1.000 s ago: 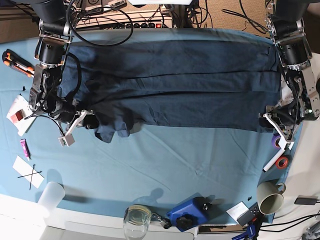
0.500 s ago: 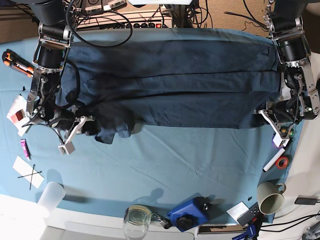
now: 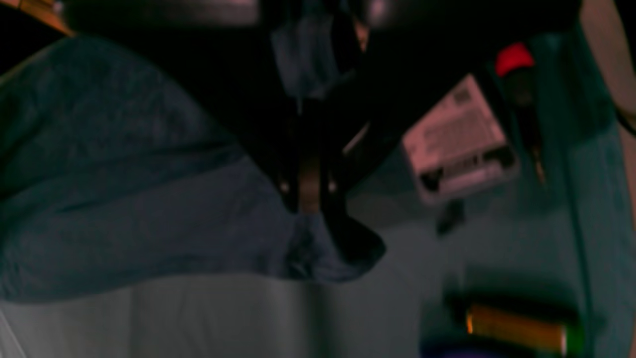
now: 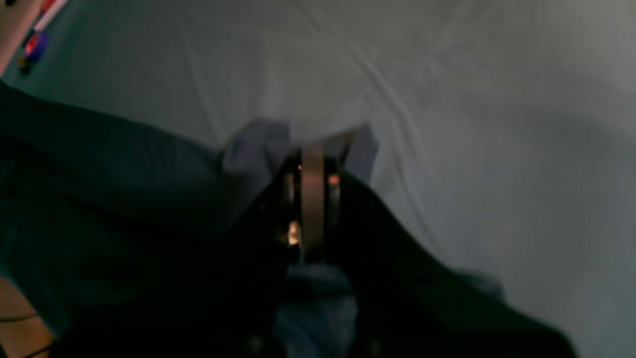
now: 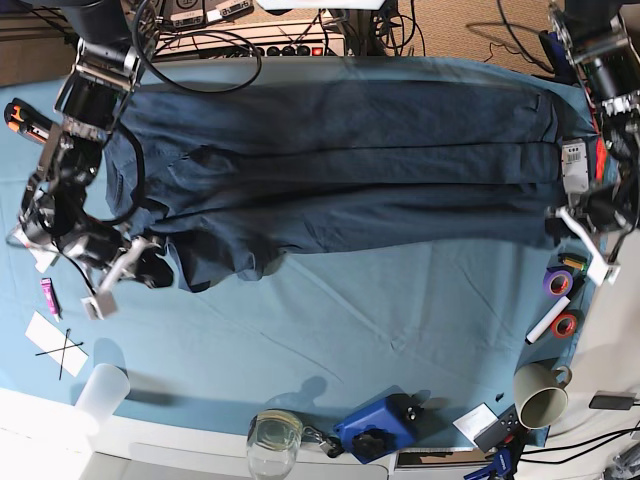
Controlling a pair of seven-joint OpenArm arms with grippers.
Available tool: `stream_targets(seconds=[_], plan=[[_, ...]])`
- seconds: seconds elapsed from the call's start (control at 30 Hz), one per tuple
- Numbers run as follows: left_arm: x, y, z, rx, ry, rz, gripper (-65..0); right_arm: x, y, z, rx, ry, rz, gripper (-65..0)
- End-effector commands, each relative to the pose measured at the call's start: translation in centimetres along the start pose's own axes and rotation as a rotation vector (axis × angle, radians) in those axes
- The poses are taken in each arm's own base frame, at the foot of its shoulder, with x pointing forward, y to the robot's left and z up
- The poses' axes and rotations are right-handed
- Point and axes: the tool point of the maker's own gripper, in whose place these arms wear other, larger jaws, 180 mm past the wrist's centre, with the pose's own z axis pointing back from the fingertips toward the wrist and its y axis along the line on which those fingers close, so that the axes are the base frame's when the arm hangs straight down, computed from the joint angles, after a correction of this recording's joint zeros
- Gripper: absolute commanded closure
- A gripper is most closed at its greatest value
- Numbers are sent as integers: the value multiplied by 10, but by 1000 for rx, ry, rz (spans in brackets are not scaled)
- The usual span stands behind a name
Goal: Fold the T-shirt properly
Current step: 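Lift the hem with both grippers toward the folded edge, then fold the hem over onto the folded edge with both grippers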
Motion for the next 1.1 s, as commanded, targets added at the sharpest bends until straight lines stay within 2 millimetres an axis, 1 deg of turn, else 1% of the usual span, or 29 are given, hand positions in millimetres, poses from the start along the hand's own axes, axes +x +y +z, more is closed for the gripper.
stream_targets(seconds=[0.0,0.1,0.17,0.33,0.6,0.63,0.7,0.73,0.8,0.9,0.97,1.07], plan=[[16,2,12,-8,-60,-16,0,25,-4,12,-13,-77,22,0],[17,3,17,-26,-87,10,0,27,-13,20,-35,-105,0,0],[16,4,18,-24,-82,13,0,25,-15,23,-40,-95,-8,0],[15,4,18,-25,-79,14,0,21,-7,24,11,-97,-28,0],[17,4,18,-25,-87,14,0,20,-10,23,-9,-96,-25,0],[17,4,18,-25,-87,14,0,20,-10,23,-9,-94,-25,-39],[17,4,18,-24,-86,14,0,21,-10,23,-9,-98,-24,-167],[17,4,18,-24,-86,13,0,23,-9,23,-8,-105,-22,-207],[17,4,18,-27,-90,-1,0,30,-11,21,-26,-127,-5,-218],[19,3,18,-29,-97,-12,0,42,-18,10,-103,-87,80,-218],[21,3,19,-29,-109,-12,0,54,-17,-2,-128,-46,135,-218],[21,3,19,-29,-109,-12,0,67,-19,-26,-142,-11,143,-218]])
